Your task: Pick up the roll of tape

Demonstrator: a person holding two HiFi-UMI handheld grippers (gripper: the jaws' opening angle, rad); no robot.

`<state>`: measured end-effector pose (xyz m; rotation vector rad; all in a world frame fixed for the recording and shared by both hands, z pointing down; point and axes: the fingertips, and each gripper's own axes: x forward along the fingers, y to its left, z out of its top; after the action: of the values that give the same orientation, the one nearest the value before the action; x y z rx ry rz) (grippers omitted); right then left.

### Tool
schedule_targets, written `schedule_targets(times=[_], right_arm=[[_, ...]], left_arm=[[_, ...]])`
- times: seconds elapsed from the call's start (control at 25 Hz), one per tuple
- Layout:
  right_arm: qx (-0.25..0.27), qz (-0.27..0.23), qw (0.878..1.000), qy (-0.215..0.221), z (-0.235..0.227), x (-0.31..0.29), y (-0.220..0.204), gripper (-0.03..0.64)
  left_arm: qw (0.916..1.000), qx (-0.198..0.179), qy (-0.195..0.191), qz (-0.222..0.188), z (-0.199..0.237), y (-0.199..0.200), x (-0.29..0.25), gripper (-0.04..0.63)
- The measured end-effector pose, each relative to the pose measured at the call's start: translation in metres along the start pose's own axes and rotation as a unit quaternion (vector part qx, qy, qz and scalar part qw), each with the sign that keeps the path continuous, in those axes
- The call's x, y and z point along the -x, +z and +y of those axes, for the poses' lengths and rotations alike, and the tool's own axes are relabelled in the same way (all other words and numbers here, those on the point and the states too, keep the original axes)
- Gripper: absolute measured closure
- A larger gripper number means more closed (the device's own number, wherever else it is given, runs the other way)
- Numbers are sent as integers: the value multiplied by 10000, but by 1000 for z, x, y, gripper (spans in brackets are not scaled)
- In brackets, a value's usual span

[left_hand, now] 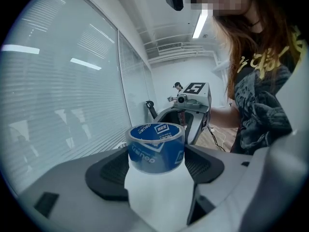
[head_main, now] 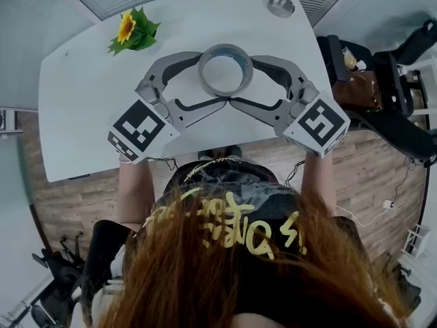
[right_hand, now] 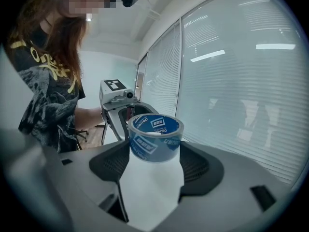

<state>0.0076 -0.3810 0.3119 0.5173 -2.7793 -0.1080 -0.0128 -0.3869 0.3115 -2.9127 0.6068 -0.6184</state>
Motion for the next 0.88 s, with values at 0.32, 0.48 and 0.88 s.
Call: schedule_targets(times=[0.32,0.48,0.88], right_arm=[[0,33,10000,-30,-2,4,5,295],[38,37,10000,-43,-3,6,8,295],[83,0,9999,-69,-3,8,13,295]], left_arm=[[9999,44,-12,-129,0,7,0,238],[9998,59,-13,-179,1,10,0,238],[9998,25,27,-213,1,15,2,238]])
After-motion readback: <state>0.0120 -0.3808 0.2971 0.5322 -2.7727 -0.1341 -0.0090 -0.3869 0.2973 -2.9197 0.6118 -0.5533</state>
